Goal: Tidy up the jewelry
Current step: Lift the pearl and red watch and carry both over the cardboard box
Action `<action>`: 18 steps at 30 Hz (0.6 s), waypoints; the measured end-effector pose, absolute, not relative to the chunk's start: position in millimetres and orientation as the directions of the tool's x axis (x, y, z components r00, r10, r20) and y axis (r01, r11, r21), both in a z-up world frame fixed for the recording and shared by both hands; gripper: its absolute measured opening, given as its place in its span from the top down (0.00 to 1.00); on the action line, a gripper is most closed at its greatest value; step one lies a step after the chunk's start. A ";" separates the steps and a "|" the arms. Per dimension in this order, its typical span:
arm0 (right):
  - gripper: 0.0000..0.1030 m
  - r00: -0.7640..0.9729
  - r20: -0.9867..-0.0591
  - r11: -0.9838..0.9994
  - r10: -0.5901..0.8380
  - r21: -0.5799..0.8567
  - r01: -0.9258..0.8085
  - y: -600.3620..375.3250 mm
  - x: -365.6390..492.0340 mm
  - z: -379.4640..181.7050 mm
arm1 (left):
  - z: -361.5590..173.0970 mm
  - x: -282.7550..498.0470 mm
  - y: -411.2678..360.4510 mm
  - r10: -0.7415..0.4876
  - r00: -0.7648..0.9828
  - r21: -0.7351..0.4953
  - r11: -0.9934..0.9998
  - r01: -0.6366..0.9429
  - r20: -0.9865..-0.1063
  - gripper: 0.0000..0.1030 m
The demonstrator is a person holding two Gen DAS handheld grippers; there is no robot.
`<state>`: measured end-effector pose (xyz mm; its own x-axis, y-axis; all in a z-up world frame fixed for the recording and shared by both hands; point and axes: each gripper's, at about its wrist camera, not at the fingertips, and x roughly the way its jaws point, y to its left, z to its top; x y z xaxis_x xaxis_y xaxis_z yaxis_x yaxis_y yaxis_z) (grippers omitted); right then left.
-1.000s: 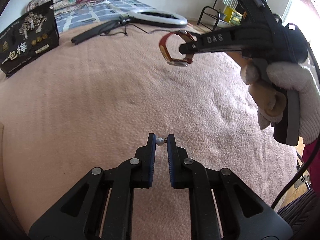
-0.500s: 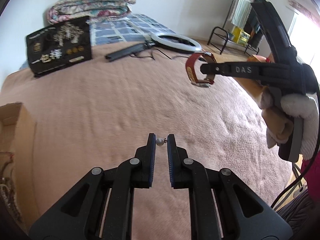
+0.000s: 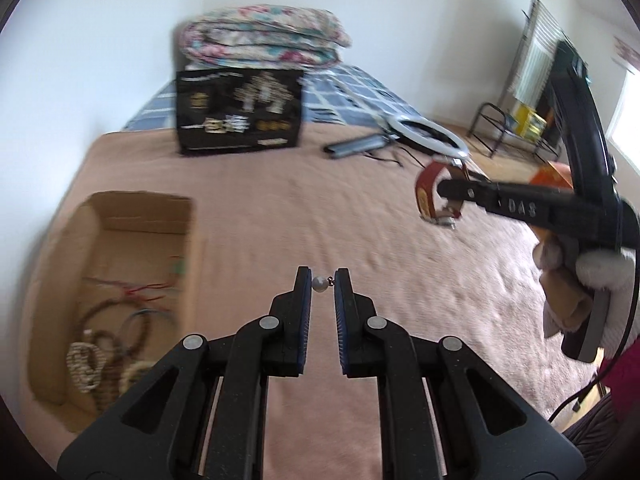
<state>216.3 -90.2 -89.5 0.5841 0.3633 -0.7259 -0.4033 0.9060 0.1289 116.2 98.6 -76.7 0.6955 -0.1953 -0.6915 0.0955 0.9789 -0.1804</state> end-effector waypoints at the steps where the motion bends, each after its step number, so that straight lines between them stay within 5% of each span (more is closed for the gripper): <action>1: 0.91 0.580 -0.725 0.902 0.371 0.132 -0.412 -82.7 214.4 -89.9 | -74.6 113.4 107.7 -0.184 0.702 -0.183 0.980 0.077 -0.688 0.90; 18: 0.91 0.523 -0.721 0.824 0.456 0.119 -0.554 27.2 192.9 -89.3 | -68.6 69.4 200.8 0.015 0.738 -0.119 0.984 -0.129 -0.675 0.90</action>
